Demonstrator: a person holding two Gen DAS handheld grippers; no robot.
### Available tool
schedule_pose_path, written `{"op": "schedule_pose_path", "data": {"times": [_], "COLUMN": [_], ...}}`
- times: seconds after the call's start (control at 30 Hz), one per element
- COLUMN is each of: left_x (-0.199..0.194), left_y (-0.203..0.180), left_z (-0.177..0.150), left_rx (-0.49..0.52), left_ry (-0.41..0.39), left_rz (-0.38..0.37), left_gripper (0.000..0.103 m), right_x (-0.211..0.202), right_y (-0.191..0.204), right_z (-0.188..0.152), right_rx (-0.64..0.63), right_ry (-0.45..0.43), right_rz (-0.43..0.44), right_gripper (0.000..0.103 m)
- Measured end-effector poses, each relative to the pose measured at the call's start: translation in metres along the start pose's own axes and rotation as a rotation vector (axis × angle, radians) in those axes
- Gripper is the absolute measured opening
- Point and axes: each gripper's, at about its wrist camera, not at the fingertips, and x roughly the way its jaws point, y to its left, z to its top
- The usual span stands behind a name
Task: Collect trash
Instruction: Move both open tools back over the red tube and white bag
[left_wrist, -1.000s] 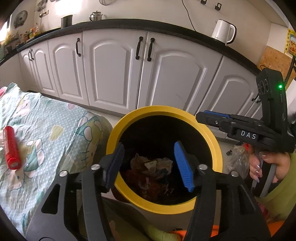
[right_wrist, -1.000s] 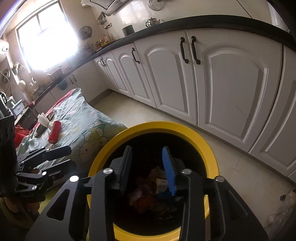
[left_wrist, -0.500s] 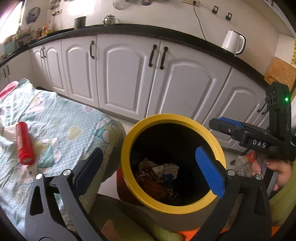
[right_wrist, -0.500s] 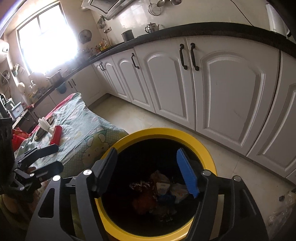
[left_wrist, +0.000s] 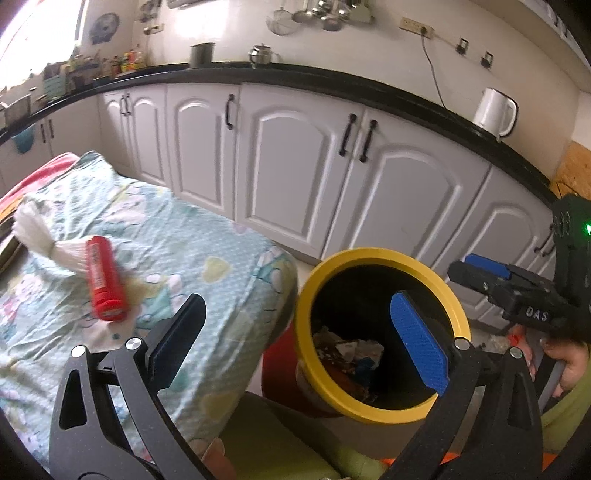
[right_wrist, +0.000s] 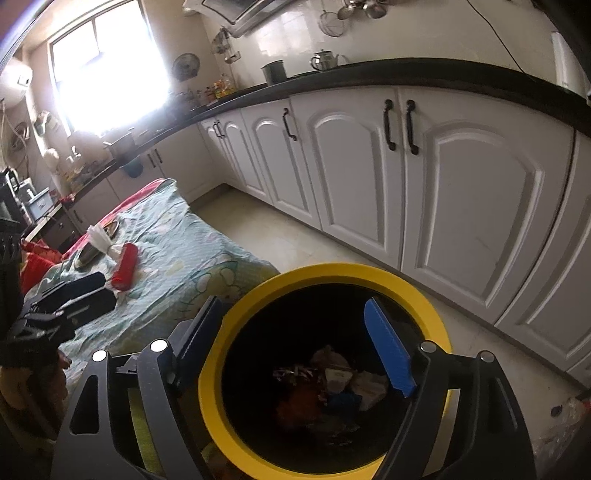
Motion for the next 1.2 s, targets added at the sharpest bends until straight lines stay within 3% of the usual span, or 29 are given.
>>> {"op": "schedule_pose_path", "data": {"times": [1.2], "left_x": [-0.079], "left_y": [0.108], "left_z": [-0.008], "left_rx": [-0.180], "left_ry": [-0.171], "left_rz": [0.226], "left_gripper": [0.092], "right_x": [0.011], "right_y": [0.156], "right_z": [0.025], "right_rx": [-0.245], "right_ry": [-0.020], "right_rz": [0.202], "right_gripper": [0.082]}}
